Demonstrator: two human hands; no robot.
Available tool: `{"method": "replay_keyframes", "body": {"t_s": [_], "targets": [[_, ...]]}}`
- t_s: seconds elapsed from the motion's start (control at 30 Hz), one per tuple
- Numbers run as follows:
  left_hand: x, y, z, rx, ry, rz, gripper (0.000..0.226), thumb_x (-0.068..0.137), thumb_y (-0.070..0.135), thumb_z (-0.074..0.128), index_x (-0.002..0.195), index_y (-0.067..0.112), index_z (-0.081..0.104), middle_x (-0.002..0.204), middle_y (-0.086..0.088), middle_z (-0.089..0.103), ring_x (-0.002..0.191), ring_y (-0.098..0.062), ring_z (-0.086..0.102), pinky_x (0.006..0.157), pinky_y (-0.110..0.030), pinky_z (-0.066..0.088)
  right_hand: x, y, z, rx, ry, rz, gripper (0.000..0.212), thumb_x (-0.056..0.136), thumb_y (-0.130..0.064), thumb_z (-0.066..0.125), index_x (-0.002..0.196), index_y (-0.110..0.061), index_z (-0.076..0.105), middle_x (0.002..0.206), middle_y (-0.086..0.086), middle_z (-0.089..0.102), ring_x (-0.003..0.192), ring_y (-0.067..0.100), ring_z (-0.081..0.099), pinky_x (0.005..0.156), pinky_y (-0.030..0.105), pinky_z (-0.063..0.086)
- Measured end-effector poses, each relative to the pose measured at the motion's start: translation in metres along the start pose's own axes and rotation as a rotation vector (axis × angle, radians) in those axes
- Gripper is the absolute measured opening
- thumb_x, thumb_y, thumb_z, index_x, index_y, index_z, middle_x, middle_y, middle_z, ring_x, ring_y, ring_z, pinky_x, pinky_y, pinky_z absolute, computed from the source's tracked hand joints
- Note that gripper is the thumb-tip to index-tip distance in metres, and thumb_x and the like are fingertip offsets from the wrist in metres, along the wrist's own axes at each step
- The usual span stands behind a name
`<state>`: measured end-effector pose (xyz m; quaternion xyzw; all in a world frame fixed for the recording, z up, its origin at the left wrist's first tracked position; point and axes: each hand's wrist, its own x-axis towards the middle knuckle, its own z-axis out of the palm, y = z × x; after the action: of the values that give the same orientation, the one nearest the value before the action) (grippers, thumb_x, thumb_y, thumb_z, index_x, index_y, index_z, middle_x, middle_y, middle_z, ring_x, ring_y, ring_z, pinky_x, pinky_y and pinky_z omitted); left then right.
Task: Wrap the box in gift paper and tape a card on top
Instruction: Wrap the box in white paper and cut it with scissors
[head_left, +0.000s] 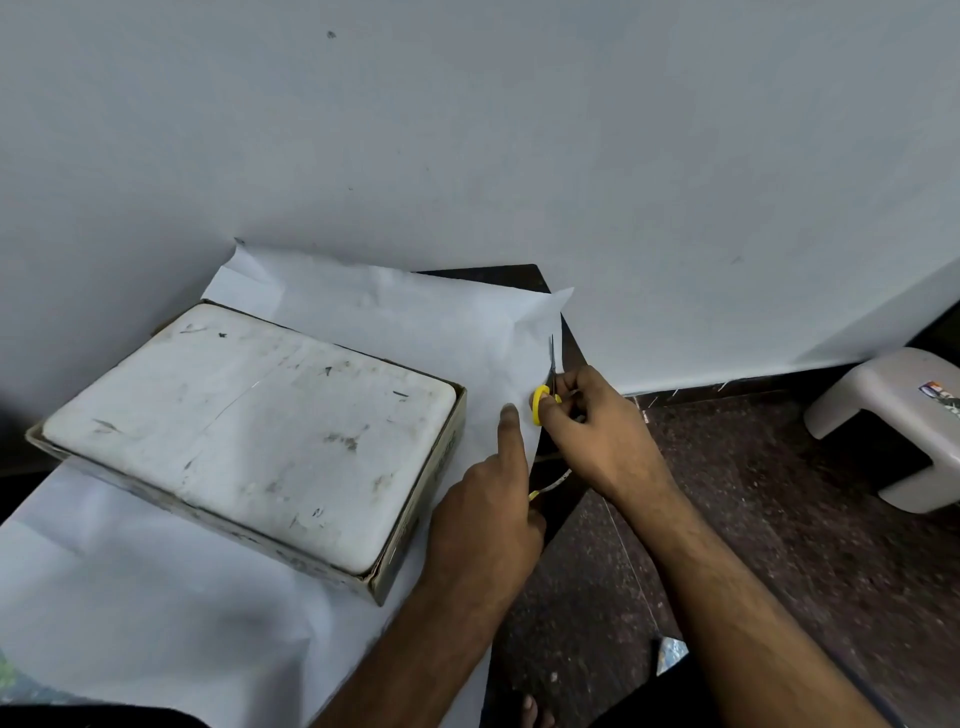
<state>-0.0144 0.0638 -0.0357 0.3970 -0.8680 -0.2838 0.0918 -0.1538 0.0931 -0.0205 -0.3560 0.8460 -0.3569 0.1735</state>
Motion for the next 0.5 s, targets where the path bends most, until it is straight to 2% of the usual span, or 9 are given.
{"method": "replay_keyframes", "body": {"t_s": [0.1,0.3,0.4,0.5], "targets": [[0.001,-0.001,-0.001,-0.013,-0.023,-0.012,0.102,0.093,0.016,0.065,0.159,0.029,-0.012,0.104,-0.004,0.067,0.084,-0.015,0.062,0.064,-0.026,0.045,0.000,0.000,0.000,0.001,0.007,0.011,0.019,0.093,-0.050,0.059,0.092,-0.031,0.056,0.083,-0.010,0.068,0.080,0.010,0.064,0.082,0.044,0.056],[0.001,-0.001,-0.001,-0.006,-0.042,-0.032,0.104,0.094,0.018,0.065,0.158,0.030,-0.016,0.107,-0.003,0.067,0.086,-0.015,0.062,0.066,-0.027,0.047,0.001,-0.001,-0.003,0.018,0.027,0.051,0.029,0.088,-0.058,0.061,0.088,-0.029,0.061,0.081,-0.009,0.068,0.078,0.010,0.065,0.079,0.044,0.057],[0.002,-0.001,-0.002,-0.001,-0.064,-0.044,0.103,0.095,0.018,0.065,0.159,0.028,-0.016,0.109,-0.004,0.067,0.082,-0.013,0.056,0.066,-0.026,0.044,0.003,0.000,-0.008,0.087,0.018,0.076,0.033,0.081,-0.059,0.064,0.085,-0.026,0.067,0.076,-0.007,0.072,0.076,0.012,0.069,0.079,0.045,0.059],[0.003,0.000,-0.003,-0.006,-0.066,-0.045,0.104,0.095,0.021,0.065,0.159,0.027,-0.016,0.108,-0.003,0.067,0.081,-0.012,0.055,0.066,-0.026,0.043,0.005,0.001,-0.011,0.122,0.003,0.076,0.027,0.083,-0.053,0.069,0.086,-0.026,0.070,0.076,-0.005,0.074,0.076,0.014,0.071,0.080,0.047,0.060]]}}
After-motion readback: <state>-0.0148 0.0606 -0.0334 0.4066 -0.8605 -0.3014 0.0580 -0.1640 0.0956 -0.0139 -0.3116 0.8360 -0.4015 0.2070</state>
